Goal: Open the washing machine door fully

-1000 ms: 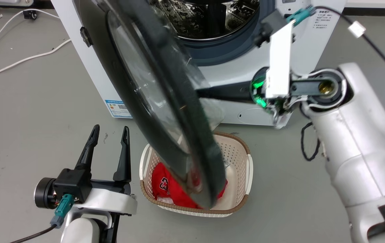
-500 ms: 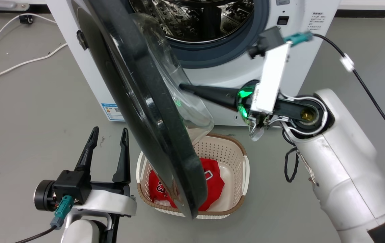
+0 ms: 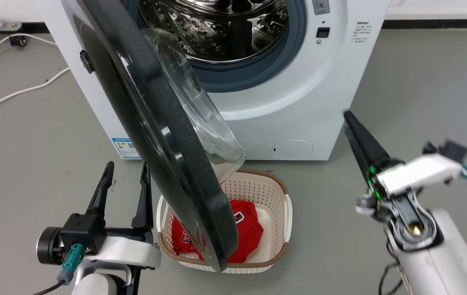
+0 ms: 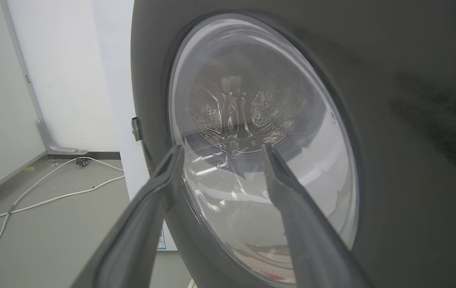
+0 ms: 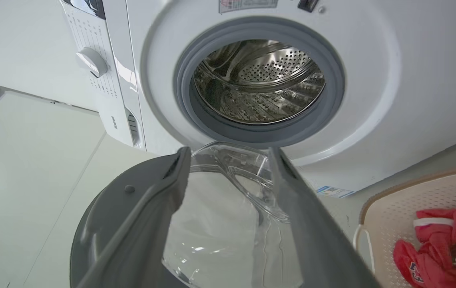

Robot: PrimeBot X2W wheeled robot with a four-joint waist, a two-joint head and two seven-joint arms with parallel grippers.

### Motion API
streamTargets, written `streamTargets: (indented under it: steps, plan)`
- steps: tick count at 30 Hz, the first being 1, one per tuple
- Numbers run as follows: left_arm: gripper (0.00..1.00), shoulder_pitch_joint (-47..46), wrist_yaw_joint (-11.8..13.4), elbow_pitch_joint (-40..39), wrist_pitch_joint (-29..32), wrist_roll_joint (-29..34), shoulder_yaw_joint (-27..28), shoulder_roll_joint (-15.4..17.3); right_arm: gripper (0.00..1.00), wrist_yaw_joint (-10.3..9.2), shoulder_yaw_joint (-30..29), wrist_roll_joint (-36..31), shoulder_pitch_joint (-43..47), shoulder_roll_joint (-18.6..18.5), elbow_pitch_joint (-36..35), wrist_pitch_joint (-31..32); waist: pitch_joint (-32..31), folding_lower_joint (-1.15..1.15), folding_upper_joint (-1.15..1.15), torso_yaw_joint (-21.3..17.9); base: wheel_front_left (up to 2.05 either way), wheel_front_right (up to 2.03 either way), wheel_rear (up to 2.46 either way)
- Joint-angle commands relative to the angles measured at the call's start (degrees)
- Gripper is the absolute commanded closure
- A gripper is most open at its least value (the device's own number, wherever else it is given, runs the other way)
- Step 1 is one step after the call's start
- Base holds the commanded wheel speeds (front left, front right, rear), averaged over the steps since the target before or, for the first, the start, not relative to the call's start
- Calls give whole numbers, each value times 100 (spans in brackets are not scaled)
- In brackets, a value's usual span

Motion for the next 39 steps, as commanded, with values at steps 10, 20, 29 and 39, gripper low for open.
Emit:
streamTargets:
  steps: [10, 20, 29, 39]
  plan:
    - [0, 176, 15, -12, -15, 34, 95, -1, 0, 2, -648, -1376, 1457, -170, -358, -2132, -156, 0, 0, -85, 0, 0, 0]
    - [0, 145, 1, -35, -15, 51, 166, 1, 0, 2, -1898, -5222, 1868, 184, -1917, -2237, -111, 0, 0, -133, 0, 0, 0]
    - [0, 99, -20, -42, -15, 70, 191, 1, 0, 1, -1399, -7428, 2417, 263, -2884, -2238, -86, 0, 0, -128, 0, 0, 0]
    - [0, 56, -37, -33, -15, 86, 197, 0, 0, 1, -1193, -7731, 2565, 263, -2300, -2239, -63, 0, 0, -152, 0, 0, 0]
